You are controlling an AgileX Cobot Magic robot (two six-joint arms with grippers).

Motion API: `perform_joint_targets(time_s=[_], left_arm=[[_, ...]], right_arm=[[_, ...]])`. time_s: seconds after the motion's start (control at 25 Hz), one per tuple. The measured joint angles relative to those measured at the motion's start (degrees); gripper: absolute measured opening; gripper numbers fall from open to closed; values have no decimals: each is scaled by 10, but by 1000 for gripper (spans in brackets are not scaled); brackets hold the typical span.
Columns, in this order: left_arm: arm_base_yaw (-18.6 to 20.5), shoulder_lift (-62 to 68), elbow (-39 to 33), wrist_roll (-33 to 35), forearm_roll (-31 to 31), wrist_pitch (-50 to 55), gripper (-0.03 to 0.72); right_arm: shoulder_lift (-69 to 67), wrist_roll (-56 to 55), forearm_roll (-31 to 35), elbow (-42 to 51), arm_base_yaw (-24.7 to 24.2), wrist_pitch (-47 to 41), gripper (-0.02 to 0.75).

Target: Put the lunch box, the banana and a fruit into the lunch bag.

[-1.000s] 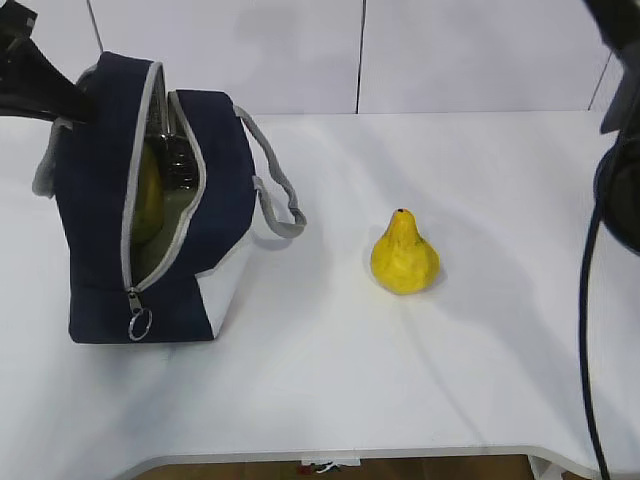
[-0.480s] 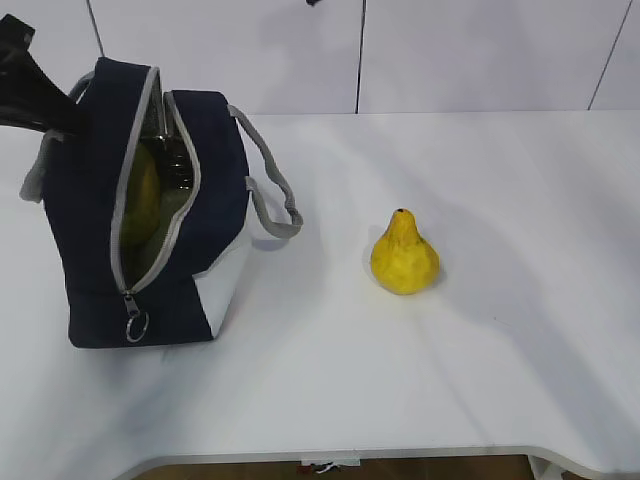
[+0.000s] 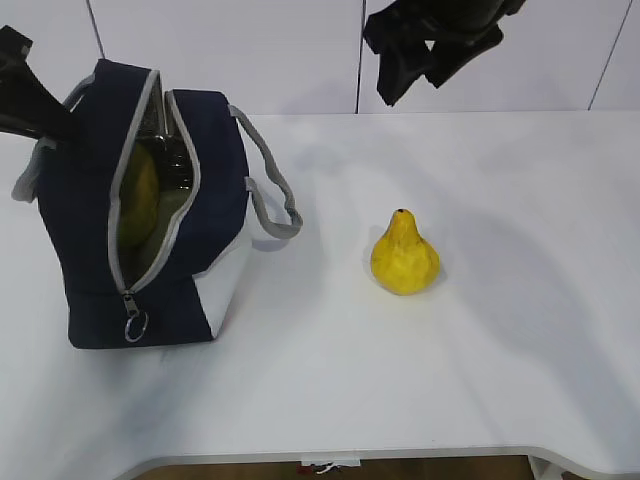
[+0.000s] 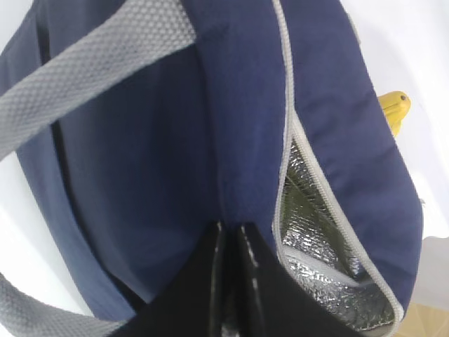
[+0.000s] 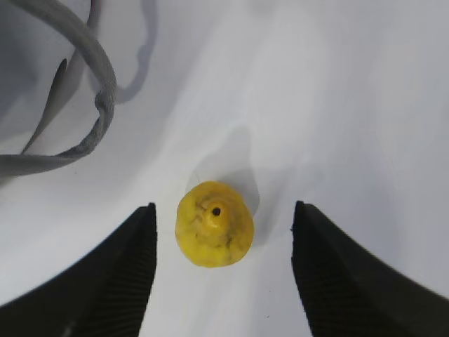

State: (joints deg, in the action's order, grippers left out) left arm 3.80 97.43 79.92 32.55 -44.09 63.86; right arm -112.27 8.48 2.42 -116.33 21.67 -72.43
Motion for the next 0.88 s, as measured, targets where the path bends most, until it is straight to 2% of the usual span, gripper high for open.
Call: perform_joint_targets(time_s=[0.24,0.6,0.88], left_arm=[[0,0,0,0,1,3,-3],[0,0,0,0,2,10,-3],[0,0,0,0,3,10,-3]], right_arm=[[26,-40,0,60,0,2,489],[23,-45,-2,64,0,6,489],[-37,-56,0,64,0,8,489]])
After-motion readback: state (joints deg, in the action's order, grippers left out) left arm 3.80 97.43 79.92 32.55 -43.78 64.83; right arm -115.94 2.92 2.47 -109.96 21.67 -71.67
